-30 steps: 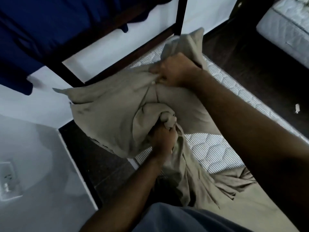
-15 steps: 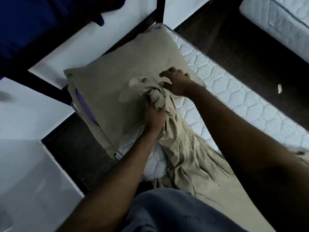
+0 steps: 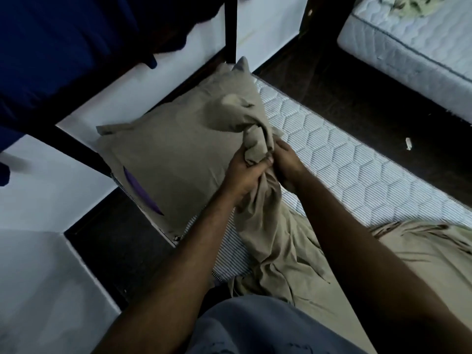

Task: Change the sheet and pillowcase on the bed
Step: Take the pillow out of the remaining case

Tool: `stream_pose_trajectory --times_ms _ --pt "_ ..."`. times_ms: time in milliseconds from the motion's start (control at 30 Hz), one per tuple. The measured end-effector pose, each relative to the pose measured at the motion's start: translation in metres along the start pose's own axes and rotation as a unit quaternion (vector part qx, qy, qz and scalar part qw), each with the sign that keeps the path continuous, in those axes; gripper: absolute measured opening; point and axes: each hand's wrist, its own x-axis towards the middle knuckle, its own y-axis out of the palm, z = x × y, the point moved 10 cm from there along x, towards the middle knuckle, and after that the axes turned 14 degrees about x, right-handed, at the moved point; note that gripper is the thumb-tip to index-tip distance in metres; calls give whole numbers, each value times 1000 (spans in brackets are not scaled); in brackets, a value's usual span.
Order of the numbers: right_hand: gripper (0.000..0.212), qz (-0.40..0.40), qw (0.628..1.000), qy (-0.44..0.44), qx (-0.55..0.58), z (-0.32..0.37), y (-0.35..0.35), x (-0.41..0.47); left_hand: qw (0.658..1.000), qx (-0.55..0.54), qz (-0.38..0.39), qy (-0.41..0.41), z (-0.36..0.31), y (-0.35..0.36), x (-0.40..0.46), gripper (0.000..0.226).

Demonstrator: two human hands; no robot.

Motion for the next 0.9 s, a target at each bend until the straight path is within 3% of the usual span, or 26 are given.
stream_pose_trajectory --times_ms 100,200,267,333,433,533,600,700,900 --pt "36 22 999 -21 19 17 -14 -51 996 -13 89 9 -33 20 -40 33" --pt "81 51 997 -51 -41 42 -22 -105 989 -18 146 31 -67 34 -88 31" --pt "95 56 997 -48 -17 55 -33 -135 983 -4 178 48 -88 45 -122 32" --pt "90 47 996 -71 29 74 -53 -169 977 25 201 70 -108 60 -159 34" --pt "76 47 991 -127 1 98 -70 -218 968 75 214 112 -130 78 -202 34" --pt "83 45 983 -176 0 110 -83 -269 958 105 230 135 -148 94 -243 36" --pt "70 43 977 -210 -4 120 -87 -302 952 112 238 155 -162 100 -265 35" --pt "41 13 963 -268 7 134 -93 -355 948 89 240 187 -182 111 -300 39" --pt "31 -85 937 -338 37 121 -111 -454 959 -30 191 205 -185 122 -352 36"
